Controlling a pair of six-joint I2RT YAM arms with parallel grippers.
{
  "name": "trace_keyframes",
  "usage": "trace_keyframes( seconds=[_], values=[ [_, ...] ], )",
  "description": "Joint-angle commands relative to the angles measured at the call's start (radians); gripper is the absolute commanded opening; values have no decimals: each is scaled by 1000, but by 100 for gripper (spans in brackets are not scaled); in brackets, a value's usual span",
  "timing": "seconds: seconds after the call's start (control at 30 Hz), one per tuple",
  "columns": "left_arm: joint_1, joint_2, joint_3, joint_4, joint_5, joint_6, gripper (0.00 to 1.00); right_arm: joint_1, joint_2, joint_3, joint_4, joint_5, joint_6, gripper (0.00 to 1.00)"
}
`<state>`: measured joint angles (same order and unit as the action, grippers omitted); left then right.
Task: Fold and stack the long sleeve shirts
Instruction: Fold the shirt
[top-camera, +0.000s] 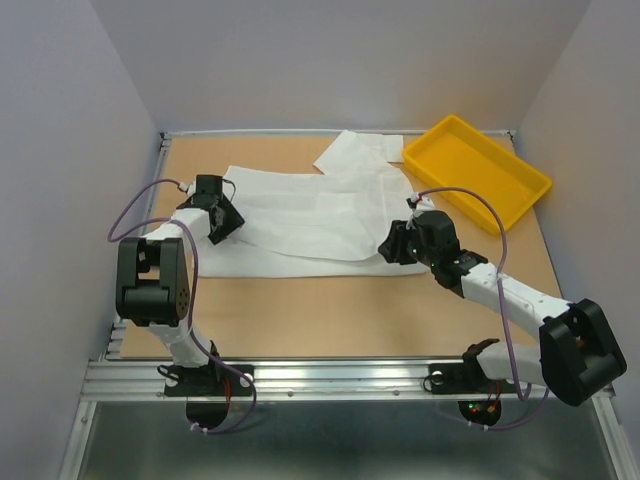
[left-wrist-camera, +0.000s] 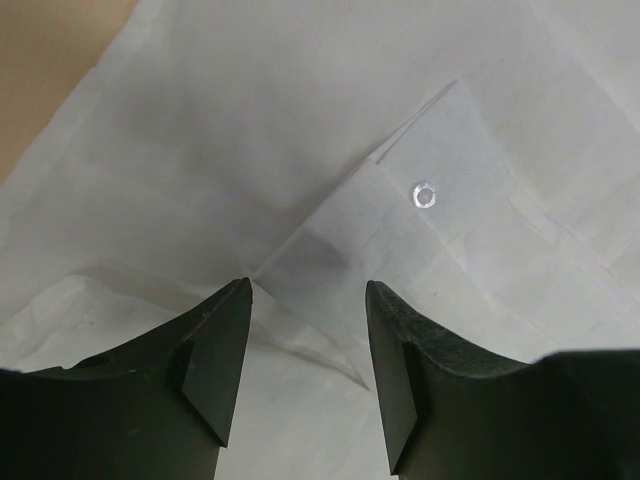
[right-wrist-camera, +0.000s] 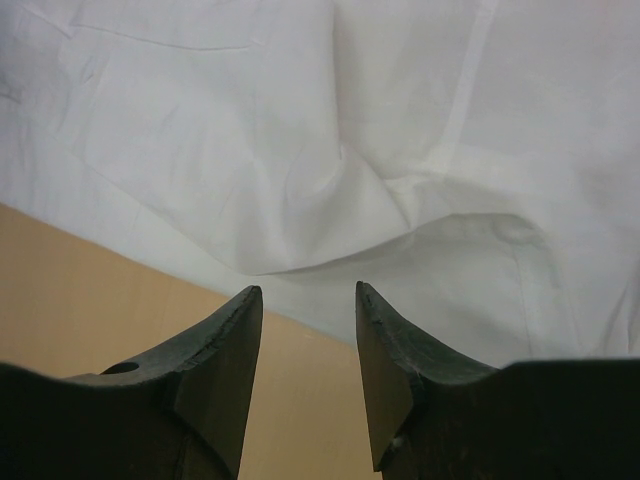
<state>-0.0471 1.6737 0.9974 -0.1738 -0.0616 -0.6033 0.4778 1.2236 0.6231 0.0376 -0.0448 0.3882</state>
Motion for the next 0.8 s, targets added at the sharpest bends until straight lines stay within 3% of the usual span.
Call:
trace_keyframes(
  seconds=[0.0, 0.37, 0.77],
  values=[
    [10, 11, 40, 13, -29, -3, 61, -5, -16, -25, 47, -4, -15, 48],
    [10, 93, 66, 22, -30, -12, 59, -5, -10, -31, 53, -7, -14, 48],
    [12, 80, 92, 2, -43, -3, 31, -5, -21, -39, 54, -6, -11, 48]
  ],
)
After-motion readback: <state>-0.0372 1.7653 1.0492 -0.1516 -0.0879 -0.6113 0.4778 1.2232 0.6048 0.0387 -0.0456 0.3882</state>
